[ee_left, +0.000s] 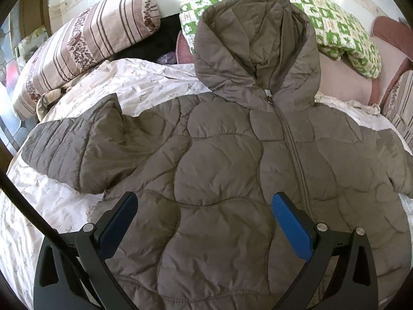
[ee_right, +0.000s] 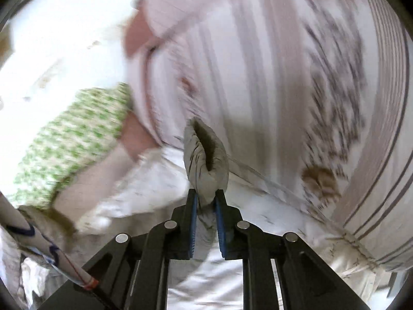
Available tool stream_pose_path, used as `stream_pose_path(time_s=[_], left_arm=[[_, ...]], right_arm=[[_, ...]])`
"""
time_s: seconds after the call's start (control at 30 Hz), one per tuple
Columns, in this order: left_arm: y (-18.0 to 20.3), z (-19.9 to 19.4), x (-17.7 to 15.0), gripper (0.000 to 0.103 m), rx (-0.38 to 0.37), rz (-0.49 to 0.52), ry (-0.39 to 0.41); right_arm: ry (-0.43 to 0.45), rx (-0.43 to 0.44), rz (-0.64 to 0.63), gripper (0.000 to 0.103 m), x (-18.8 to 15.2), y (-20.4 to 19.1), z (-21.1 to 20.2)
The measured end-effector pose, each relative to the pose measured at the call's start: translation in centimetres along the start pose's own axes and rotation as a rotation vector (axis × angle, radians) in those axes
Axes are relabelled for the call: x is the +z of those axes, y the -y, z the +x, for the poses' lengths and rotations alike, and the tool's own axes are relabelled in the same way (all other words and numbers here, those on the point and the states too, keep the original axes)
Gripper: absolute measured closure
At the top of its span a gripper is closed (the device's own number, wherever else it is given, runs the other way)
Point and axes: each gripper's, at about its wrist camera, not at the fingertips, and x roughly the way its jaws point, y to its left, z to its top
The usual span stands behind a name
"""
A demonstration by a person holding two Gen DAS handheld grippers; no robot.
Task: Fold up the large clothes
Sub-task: 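Lift the held sleeve and carry it across the jacket body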
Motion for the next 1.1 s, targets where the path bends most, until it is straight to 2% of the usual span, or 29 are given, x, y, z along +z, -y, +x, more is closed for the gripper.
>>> stream_pose_path(time_s=[0.17, 0.3, 0.47, 0.6, 0.73, 0.83, 1.0, 1.1], left_arm=[[-0.8, -0.6, 0.3, 0.0, -0.016, -0.019, 0.003], [-1.2, -0.8, 0.3, 0.0, -0.016, -0.024, -0.003], [-2.3, -1.6, 0.5, 0.0, -0.021, -0.055, 0.011], [-3.6, -1.9, 0.7, 0.0, -0.023, -0.095, 0.013], [-4.5, -1.8, 0.8, 0.0, -0.026, -0.128, 0.004], [-4.8, -1.9, 0.9, 0.0, -0.018, -0.141, 0.003], [-5.5, -1.7, 1.0, 0.0, 0.002, -0.176, 0.003], [-6.2, -1.7, 1.0, 0.0, 0.025, -0.201, 0.009]], right_arm=[[0.055, 0.123, -0.078, 0.088, 1.3, -7.2, -5.3], [0.065, 0.242, -0.146, 0.088, 1.0, -14.2, -8.4], [0.036, 0.401, -0.234, 0.088, -1.8, -21.4, -11.9], [-0.03, 0.524, -0.296, 0.088, -5.7, -26.7, -12.9], [-0.1, 0.608, -0.335, 0.088, -10.3, -30.2, -12.4], [-0.177, 0.641, -0.346, 0.088, -13.6, -31.8, -10.3], [-0.353, 0.702, -0.321, 0.088, -19.2, -32.8, -5.8], [-0.457, 0.697, -0.308, 0.088, -23.3, -33.4, -2.0]])
